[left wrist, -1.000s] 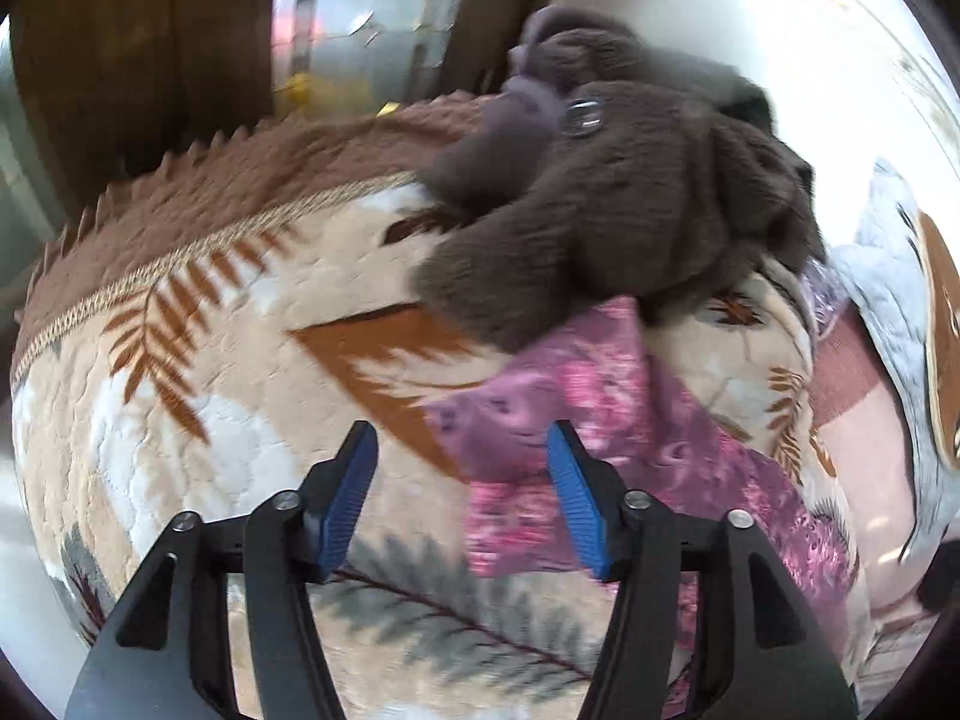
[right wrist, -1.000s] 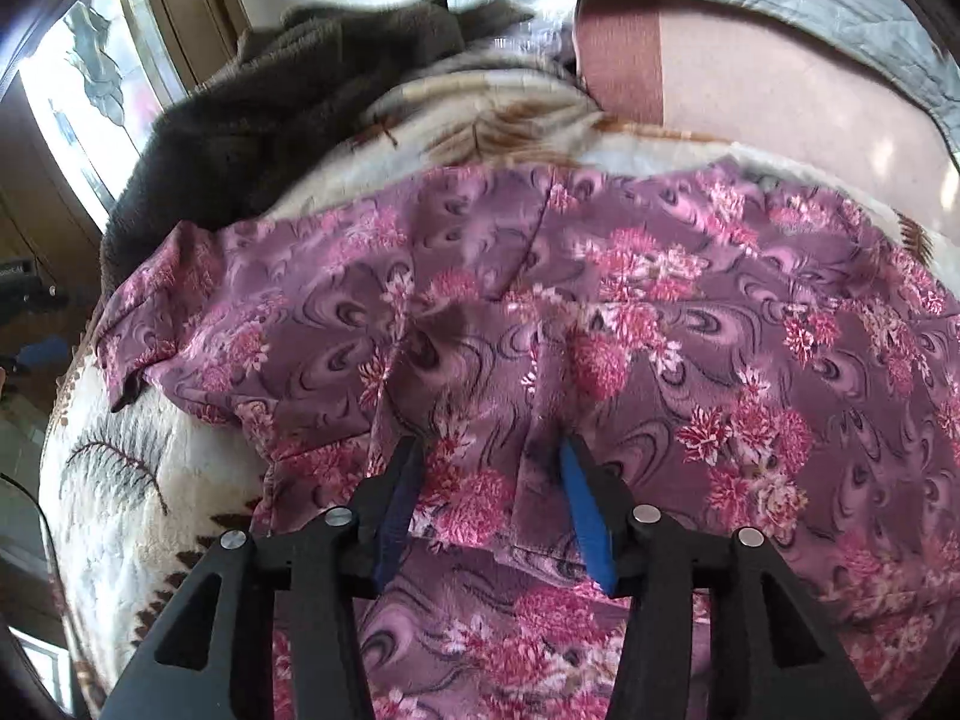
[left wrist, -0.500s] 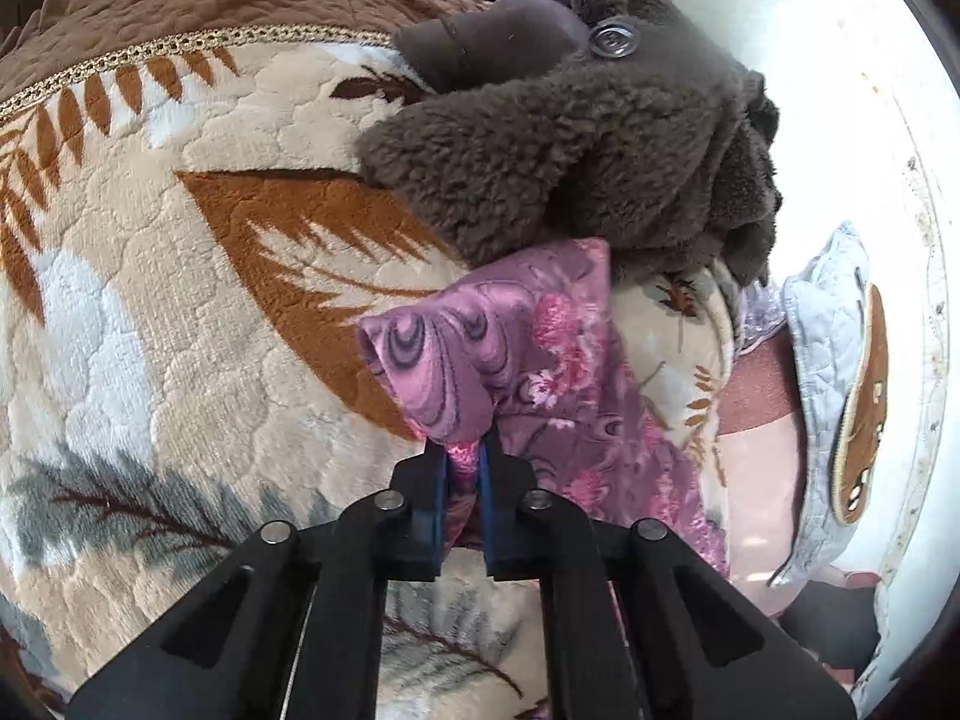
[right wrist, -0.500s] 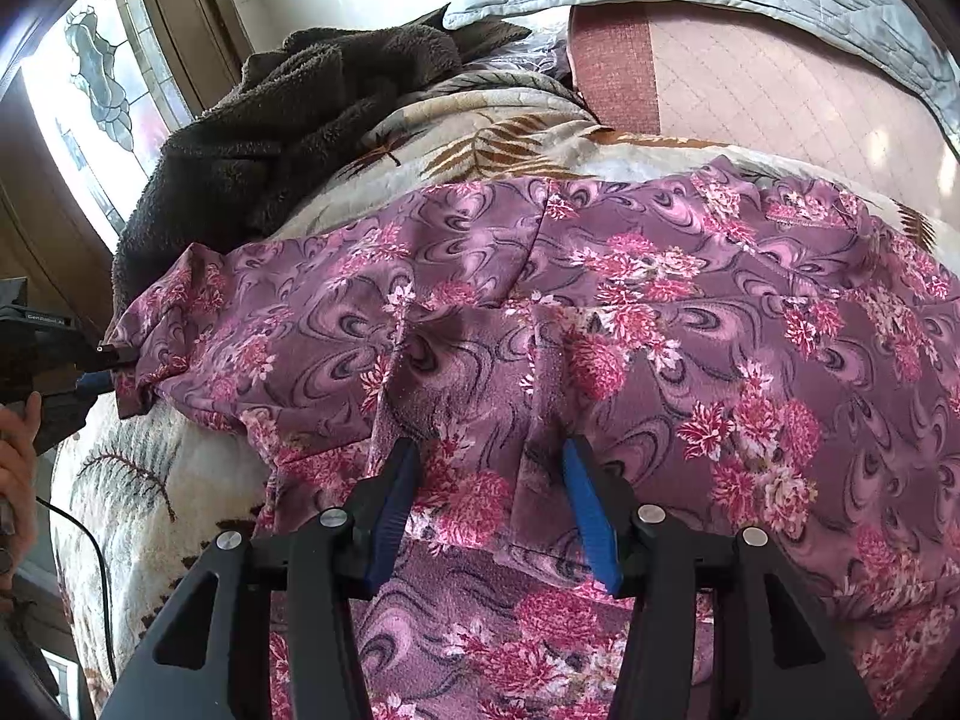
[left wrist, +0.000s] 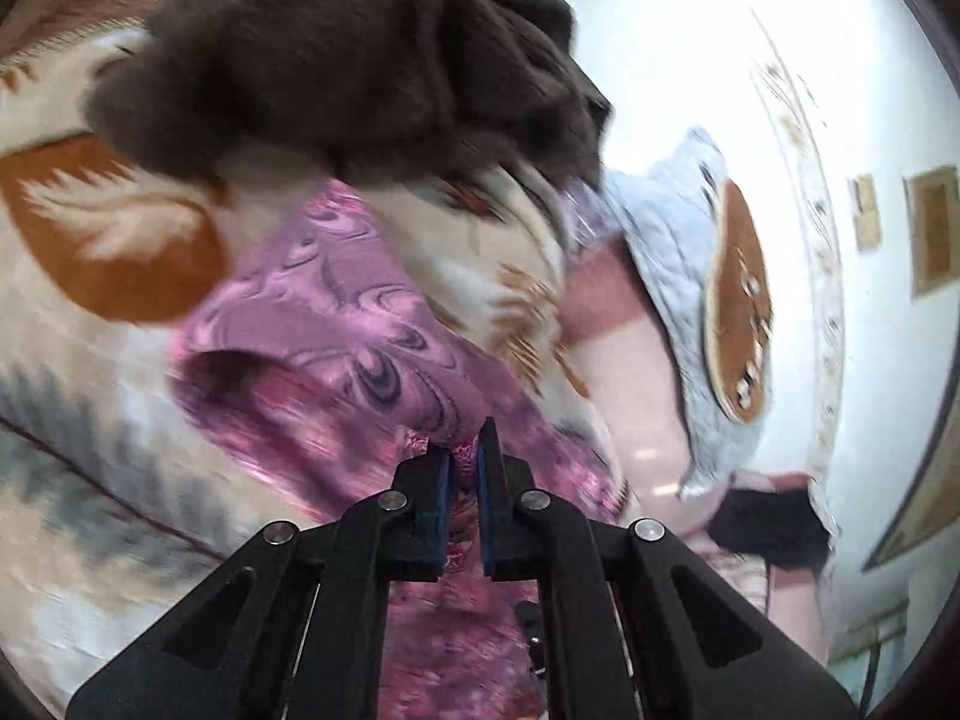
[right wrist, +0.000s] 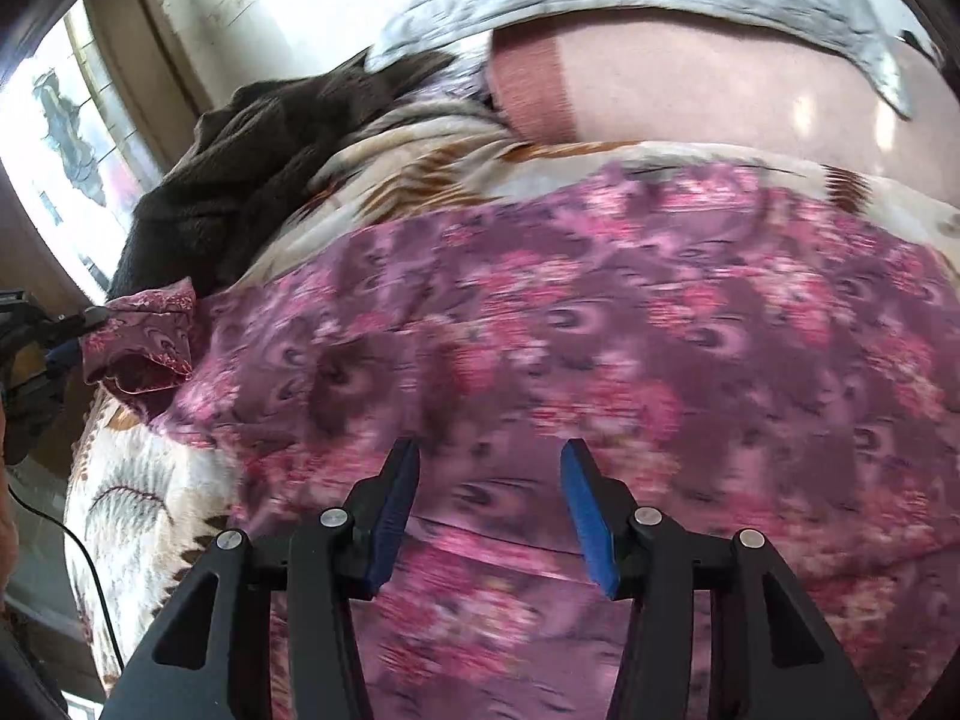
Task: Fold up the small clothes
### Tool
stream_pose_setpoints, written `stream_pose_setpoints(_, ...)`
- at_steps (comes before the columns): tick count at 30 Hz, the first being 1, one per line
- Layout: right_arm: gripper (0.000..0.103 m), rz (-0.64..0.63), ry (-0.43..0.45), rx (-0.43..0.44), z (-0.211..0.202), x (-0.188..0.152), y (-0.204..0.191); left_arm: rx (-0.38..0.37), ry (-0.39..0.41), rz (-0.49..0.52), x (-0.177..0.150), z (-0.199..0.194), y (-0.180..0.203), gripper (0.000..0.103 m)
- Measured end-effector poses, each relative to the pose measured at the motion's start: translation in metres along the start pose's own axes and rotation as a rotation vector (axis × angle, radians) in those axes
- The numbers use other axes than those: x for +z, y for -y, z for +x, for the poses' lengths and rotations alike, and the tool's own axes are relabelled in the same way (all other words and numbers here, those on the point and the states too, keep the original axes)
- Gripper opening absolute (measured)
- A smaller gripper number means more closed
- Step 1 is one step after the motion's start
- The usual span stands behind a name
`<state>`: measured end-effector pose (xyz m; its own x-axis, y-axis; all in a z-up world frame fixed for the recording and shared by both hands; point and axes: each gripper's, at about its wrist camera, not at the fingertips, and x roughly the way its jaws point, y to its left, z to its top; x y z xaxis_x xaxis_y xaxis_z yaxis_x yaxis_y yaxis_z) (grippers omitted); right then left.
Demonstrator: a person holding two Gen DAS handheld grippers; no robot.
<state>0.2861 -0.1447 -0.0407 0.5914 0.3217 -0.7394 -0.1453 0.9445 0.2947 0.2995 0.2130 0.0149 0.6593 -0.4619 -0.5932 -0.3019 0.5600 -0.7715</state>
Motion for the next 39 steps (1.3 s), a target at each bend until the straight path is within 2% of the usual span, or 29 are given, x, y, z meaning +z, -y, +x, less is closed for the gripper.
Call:
stream_pose_setpoints(3,0.050,0.023,0.006,-0.017,-0.008,-0.004,0.017,-0.068,-0.054,0.028,-0.015,0.021,0.019,0.005)
stream_pose_setpoints(9,0.050,0.074,0.014,-0.019,-0.022,-0.012,0.043,-0.124,-0.159,0.096,-0.048,0.059,0.049,0.005)
stream_pose_setpoints(13,0.050,0.096,0.011,-0.003,-0.029,-0.016,0.054,-0.108,-0.225,0.133,-0.073,0.088,0.059,0.005)
stream_pose_setpoints(18,0.053,0.134,0.004,0.055,-0.035,-0.013,0.059,-0.054,-0.282,0.090,-0.088,0.106,0.039,0.005)
stream_pose_setpoints(21,0.053,0.191,-0.004,0.131,-0.037,-0.008,0.062,0.003,-0.306,0.073,-0.089,0.110,0.031,0.006)
stream_pose_setpoints(25,0.054,0.324,-0.029,0.263,-0.028,0.001,0.067,0.001,-0.308,0.047,-0.088,0.099,0.028,0.011)
stream_pose_setpoints(27,0.061,0.390,-0.047,0.333,-0.019,0.005,0.066,0.013,-0.273,0.059,-0.084,0.085,0.030,0.027)
stream_pose_setpoints(29,0.063,0.451,-0.086,0.417,-0.004,0.010,0.059,0.023,-0.246,0.054,-0.082,0.077,0.027,0.038)
stream_pose_setpoints(31,0.065,0.478,-0.118,0.460,0.010,0.013,0.051,0.028,-0.229,0.043,-0.079,0.071,0.021,0.039)
stream_pose_setpoints(36,0.065,0.567,-0.157,0.561,0.041,0.015,0.032,0.026,-0.263,-0.039,-0.073,0.076,-0.003,0.039)
stream_pose_setpoints(38,0.063,0.583,-0.162,0.611,0.048,0.017,0.024,0.023,-0.264,-0.049,-0.072,0.076,-0.004,0.039)
stream_pose_setpoints(39,0.056,0.586,-0.170,0.640,0.051,0.018,0.022,0.023,-0.259,-0.051,-0.072,0.074,-0.004,0.039)
